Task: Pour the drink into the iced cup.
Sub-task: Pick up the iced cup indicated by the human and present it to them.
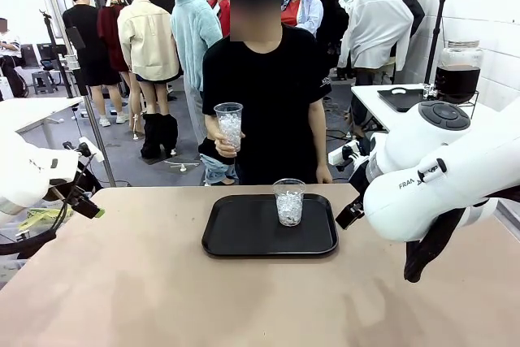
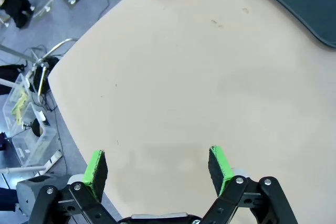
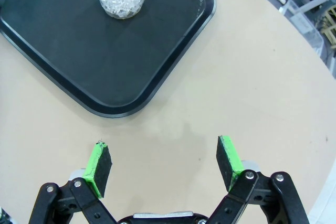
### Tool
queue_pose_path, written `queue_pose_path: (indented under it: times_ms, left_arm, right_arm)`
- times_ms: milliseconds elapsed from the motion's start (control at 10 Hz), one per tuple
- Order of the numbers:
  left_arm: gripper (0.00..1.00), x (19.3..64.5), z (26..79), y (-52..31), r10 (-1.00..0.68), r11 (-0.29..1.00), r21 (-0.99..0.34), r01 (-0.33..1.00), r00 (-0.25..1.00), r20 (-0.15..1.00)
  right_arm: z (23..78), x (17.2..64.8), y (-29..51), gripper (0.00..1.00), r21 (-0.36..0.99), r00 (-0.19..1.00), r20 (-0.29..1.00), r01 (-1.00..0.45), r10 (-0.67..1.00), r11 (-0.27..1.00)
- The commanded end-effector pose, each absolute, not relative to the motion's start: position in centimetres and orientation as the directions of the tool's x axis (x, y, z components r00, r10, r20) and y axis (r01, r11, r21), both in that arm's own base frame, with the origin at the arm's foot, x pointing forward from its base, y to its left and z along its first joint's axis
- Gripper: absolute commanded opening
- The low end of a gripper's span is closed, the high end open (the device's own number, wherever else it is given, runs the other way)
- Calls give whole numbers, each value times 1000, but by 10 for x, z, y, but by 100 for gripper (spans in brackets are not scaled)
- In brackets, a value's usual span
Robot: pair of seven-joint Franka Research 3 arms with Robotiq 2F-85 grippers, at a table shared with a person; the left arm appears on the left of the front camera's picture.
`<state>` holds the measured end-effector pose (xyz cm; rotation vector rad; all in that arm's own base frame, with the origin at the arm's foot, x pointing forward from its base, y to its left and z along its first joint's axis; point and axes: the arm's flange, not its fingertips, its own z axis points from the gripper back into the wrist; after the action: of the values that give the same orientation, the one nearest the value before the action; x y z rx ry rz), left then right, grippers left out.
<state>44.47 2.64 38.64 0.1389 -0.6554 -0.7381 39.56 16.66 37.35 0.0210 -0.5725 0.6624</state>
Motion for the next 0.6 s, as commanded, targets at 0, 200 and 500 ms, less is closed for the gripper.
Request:
queue_pose_path:
  times_ms: [0,200,500]
  left_arm:
    - [100,445,397,35,-640,760,329,560,558,528]
    - [100,448,413,54,-625,771,322,549,558,545]
    - [100,453,428,74,-589,794,273,543,578,565]
  right_arm:
    - [373,395,167,100,-158,641,508,-587,575,794]
    - [373,395,167,100,-158,641,508,-587,575,794]
    - [373,395,167,100,-158,641,508,-587,575,794]
